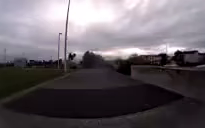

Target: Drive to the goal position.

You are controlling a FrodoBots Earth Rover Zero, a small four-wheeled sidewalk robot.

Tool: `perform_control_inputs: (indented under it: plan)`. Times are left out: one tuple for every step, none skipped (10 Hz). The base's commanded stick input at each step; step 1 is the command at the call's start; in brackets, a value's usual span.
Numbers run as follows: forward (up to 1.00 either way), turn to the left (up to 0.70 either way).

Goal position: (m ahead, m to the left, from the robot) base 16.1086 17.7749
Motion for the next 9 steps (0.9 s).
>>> perform_control_inputs:
  plan:
    - [0.85,0.00]
    - [0.85,0.00]
    - [0.85,0.00]
    - [0.85,0.00]
    - [0.85,0.00]
    - [0.85,0.00]
    - [0.85,0.00]
    - [0.85,0.00]
    - [0.85,0.00]
